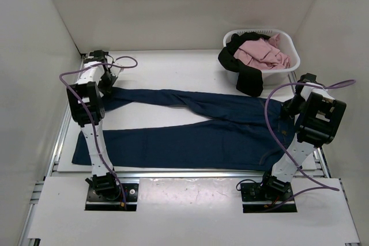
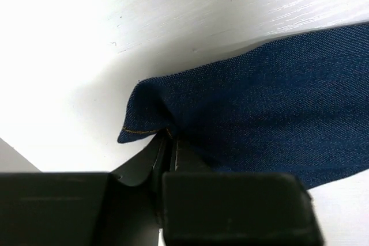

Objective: Fold and stack the trousers
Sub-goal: Flatten the trousers out

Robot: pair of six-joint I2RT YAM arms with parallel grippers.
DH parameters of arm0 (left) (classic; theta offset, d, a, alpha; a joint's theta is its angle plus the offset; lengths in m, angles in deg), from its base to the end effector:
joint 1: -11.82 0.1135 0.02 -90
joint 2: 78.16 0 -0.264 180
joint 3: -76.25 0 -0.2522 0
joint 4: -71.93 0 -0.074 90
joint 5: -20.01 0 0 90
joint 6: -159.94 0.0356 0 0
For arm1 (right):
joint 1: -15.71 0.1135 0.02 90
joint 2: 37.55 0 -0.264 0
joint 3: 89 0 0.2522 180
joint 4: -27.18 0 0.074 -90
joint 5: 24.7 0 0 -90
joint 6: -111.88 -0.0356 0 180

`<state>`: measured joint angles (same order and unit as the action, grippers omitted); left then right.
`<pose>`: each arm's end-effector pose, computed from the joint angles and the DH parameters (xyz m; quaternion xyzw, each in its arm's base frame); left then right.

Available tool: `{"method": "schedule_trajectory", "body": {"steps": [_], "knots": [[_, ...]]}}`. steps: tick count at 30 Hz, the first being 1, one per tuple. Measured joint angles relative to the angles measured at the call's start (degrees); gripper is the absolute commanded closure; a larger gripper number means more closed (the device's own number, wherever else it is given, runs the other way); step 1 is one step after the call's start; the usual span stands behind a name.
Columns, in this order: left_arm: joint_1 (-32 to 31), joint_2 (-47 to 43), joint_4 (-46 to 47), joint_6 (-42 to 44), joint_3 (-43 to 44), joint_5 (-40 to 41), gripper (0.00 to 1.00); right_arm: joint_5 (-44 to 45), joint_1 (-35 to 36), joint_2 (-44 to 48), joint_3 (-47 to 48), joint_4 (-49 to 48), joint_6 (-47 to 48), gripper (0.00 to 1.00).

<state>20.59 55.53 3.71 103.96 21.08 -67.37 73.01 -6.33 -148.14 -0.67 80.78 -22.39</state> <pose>0.4702 0.0742 0.1588 0.2146 0.9699 0.0622 0.0964 0.3439 -0.1444 0.1591 0.5484 0.8244 -0.0418 0.1334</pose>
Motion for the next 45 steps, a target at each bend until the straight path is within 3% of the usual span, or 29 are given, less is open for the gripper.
{"method": "schedule_trajectory", "body": {"steps": [4, 7, 12, 16, 18, 23, 25, 26, 27, 32, 37, 41, 45], "knots": [[0.13, -1.64, 1.68, -0.44, -0.85, 0.00, 0.86, 0.00, 0.00, 0.00, 0.02, 0.04, 0.00, 0.97], [0.15, -9.86, 6.95, -0.37, -6.86, -0.59, 0.86, 0.00, 0.00, 0.00, 0.02, 0.07, 0.00, 0.97], [0.13, -34.58, 14.67, 4.17, -23.65, -5.20, 0.66, -0.07, 0.00, 0.26, -0.31, -0.13, 0.09, 0.97], [0.26, -48.41, 18.49, 9.18, -39.32, -6.91, 0.53, -0.24, -0.02, 0.42, -0.63, -0.68, 0.35, 0.97], [0.74, -50.38, 18.67, 11.10, -46.82, -7.45, 0.44, -0.33, -0.02, 0.66, -0.94, -0.90, 0.48, 0.97], [3.80, -50.99, 11.45, 15.82, -58.99, -10.10, 0.44, -0.39, -0.02, 1.16, -1.64, -1.60, 0.81, 0.97], [4.42, -52.72, 7.32, 18.14, -58.62, -11.93, 0.44, -0.39, -0.02, 1.20, -1.64, -1.60, 0.90, 0.97], [4.44, -53.79, 5.35, 19.15, -57.64, -12.81, 0.28, -0.39, -0.02, 1.27, -1.73, -1.68, 1.01, 0.97], [4.57, -54.66, 3.87, 20.09, -56.41, -13.49, 0.21, -0.39, -0.02, 1.29, -1.75, -1.73, 1.03, 0.97], [6.14, -53.83, 0.98, 19.98, -44.76, -16.55, 0.07, -0.42, -0.02, 1.51, -2.16, -2.25, 1.22, 0.97], [8.63, -41.16, 4.42, 12.44, -30.23, -15.15, 0.08, -0.46, -0.02, 1.90, -2.71, -2.73, 1.27, 0.97], [9.40, -27.54, 7.13, 7.28, -23.96, -11.47, 0.08, -0.63, -0.02, 1.49, -1.77, -1.90, 2.58, 0.90], [9.20, -16.81, 6.62, 4.74, -23.47, -7.69, 0.06, 0.61, -0.02, 0.76, 0.70, 1.81, 4.39, 0.68]]}}
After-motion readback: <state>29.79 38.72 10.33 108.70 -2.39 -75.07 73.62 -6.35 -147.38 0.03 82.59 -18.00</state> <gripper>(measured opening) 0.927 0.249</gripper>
